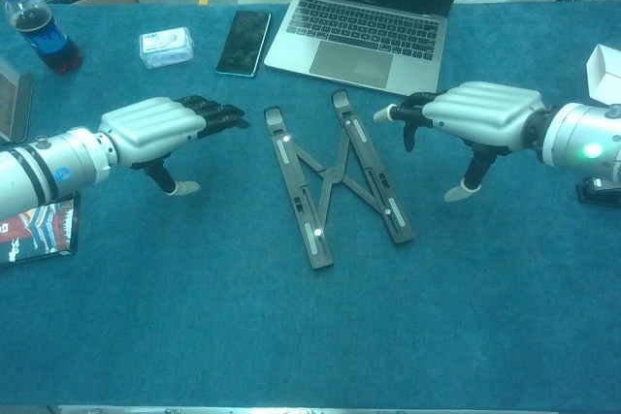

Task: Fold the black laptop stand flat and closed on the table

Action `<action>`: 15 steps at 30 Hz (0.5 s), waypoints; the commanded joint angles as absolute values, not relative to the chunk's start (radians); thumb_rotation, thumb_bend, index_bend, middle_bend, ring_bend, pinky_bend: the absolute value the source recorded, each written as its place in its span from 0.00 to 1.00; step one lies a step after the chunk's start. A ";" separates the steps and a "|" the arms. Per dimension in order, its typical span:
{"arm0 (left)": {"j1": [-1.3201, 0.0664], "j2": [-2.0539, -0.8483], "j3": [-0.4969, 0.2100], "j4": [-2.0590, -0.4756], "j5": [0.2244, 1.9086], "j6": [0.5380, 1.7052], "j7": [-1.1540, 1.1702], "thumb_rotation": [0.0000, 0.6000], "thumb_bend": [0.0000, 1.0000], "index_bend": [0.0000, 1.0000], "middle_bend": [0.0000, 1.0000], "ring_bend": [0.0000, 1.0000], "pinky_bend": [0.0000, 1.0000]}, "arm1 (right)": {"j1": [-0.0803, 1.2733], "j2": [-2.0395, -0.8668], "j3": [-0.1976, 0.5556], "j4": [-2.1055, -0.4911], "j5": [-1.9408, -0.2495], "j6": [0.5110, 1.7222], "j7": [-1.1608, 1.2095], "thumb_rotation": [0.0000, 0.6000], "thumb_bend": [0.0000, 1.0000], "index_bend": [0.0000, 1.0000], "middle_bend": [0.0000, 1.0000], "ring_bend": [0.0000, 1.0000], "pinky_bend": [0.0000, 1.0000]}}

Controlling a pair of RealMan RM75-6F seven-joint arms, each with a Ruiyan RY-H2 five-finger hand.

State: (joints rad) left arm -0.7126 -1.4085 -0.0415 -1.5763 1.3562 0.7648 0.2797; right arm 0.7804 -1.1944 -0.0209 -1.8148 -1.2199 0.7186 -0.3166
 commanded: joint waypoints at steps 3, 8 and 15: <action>-0.723 -1.432 -0.040 -1.553 1.359 0.770 0.274 1.00 0.28 0.00 0.00 0.00 0.00 | 0.801 -1.192 -0.040 -1.846 -1.160 0.697 -0.380 1.00 0.00 0.00 0.32 0.06 0.18; -0.728 -1.447 -0.034 -1.540 1.369 0.782 0.263 1.00 0.28 0.00 0.00 0.00 0.00 | 0.817 -1.185 -0.058 -1.878 -1.082 0.691 -0.426 1.00 0.00 0.00 0.25 0.06 0.18; -0.732 -1.446 -0.026 -1.541 1.373 0.790 0.254 1.00 0.28 0.00 0.00 0.00 0.00 | 0.842 -1.167 -0.053 -1.933 -0.894 0.703 -0.405 1.00 0.00 0.00 0.23 0.06 0.16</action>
